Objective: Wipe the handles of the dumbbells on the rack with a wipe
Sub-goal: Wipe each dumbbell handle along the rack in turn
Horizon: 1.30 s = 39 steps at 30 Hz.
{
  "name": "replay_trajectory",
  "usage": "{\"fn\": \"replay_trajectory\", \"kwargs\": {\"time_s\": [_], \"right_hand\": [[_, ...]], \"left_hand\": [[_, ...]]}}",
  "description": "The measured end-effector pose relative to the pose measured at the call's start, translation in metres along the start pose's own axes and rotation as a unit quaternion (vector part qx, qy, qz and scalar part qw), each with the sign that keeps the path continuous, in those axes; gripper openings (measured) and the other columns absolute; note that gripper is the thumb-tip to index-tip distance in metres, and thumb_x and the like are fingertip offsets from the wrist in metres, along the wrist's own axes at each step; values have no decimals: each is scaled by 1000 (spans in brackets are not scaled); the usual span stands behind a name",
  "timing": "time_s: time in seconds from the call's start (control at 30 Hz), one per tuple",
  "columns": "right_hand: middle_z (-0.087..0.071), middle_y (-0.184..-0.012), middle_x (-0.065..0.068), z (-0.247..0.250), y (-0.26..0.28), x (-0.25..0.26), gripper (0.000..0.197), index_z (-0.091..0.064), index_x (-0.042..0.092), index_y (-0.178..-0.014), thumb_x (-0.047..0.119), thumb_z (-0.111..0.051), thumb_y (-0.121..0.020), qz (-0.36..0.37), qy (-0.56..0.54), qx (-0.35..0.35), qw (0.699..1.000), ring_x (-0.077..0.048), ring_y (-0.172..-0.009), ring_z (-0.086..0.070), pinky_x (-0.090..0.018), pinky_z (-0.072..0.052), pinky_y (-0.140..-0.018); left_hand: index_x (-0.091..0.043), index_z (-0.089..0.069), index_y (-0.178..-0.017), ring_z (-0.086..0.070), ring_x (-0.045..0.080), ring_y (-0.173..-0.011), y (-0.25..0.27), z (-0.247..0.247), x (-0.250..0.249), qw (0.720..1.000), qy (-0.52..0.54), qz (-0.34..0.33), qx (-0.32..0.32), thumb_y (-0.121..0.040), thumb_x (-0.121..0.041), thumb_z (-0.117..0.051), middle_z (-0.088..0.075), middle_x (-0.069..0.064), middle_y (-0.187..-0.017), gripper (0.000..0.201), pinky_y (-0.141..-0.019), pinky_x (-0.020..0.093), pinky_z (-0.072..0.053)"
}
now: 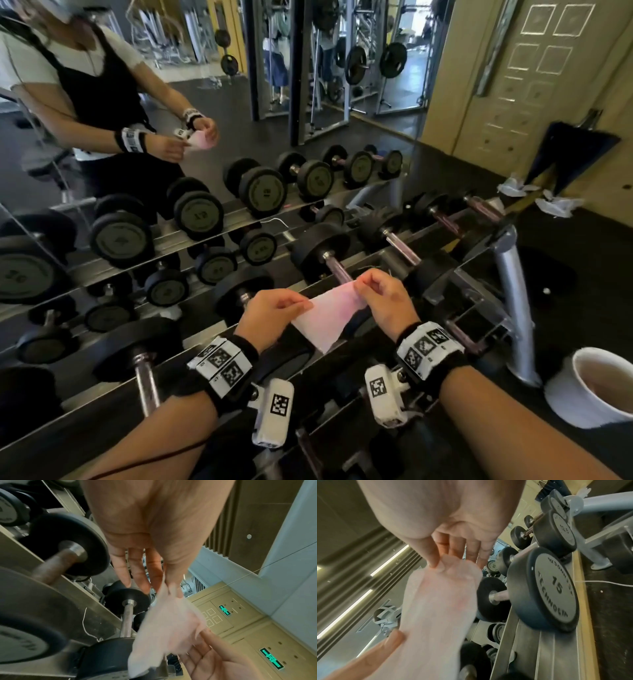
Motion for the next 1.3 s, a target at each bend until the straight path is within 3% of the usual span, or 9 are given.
{"fn": "replay_trajectory", "kwargs": {"time_s": [0.13,0.3,0.4,0.5,0.73,0.87,0.97,1.1,1.3], "right_hand": [[-57,-75,0,34,-22,1,16,-59,20,-82,21,-56,-98,49,3,50,998,-14,-74,-52,-32,-44,-72],[-56,-68,1,54,-48,3,14,-61,16,-83,23,-60,-96,75,24,121,990,-8,-64,-50,-26,-42,-63],[-66,-76,8,64,-59,-10,16,-61,23,-91,40,-61,-93,23,-29,128,991,-2,-65,-62,-19,-47,-58],[-70,-99,-5,56,-56,-35,33,-55,28,-106,53,-65,-86,-105,-162,139,971,-11,-77,-73,-27,-56,-59],[-68,-105,-8,40,-48,-48,67,-45,30,-123,4,-82,-74,-129,-220,100,962,-19,-90,-71,-28,-59,-65],[-68,-90,-12,48,-55,-42,64,-46,33,-123,9,-82,-75,-82,-159,59,982,-24,-88,-69,-43,-61,-74],[-69,-74,-7,44,-61,-35,58,-52,36,-127,13,-78,-80,-32,-136,74,987,-21,-80,-69,-37,-59,-76],[-73,-97,7,31,-69,-22,31,-71,42,-102,16,-72,-86,46,-45,125,990,-7,-92,-65,-30,-51,-87],[-68,-104,1,18,-84,-24,44,-67,25,-117,4,-75,-79,26,29,159,987,-13,-99,-64,-31,-52,-93]], "left_hand": [[-22,-70,-94,-64,12,-98,-18,-39,-30,999,-43,-4,0,-93,-21,-66,-69,-4,-100,5,-92,27,-48],[-20,-62,-117,-67,14,-93,-28,-88,-63,999,38,-8,-1,-86,-21,-74,-71,4,-99,33,-85,31,-53],[-16,-67,-109,-69,18,-90,-33,-95,-64,991,101,23,-82,-89,-16,-70,-74,3,-91,20,-81,32,-56],[-22,-66,-107,-71,15,-85,-32,-96,-57,972,175,59,-146,-87,-15,-73,-75,0,-87,23,-73,28,-59],[-25,-63,-122,-72,21,-89,-32,-88,-36,945,232,102,-209,-91,-28,-69,-74,6,-95,32,-80,46,-60],[-39,-54,-133,-72,28,-92,-33,-81,-22,935,256,122,-213,-93,-18,-66,-73,13,-96,47,-83,51,-59],[-42,-48,-140,-70,29,-95,-38,-75,-15,930,279,132,-201,-96,-11,-58,-73,15,-103,54,-88,51,-57],[-20,-68,-125,-73,21,-89,-44,-75,-15,935,302,118,-141,-101,-7,-50,-74,11,-106,32,-83,39,-60],[-19,-62,-131,-65,12,-88,-60,-70,-19,988,112,69,-82,-78,-9,-81,-67,3,-108,57,-84,22,-55]]}}
Point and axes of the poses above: each hand's wrist, its own y-axis away from the middle knuckle, its own z-axis out of the back of the hand, x = y × z, the point moved 8 cm from there along -y, towards the middle knuckle
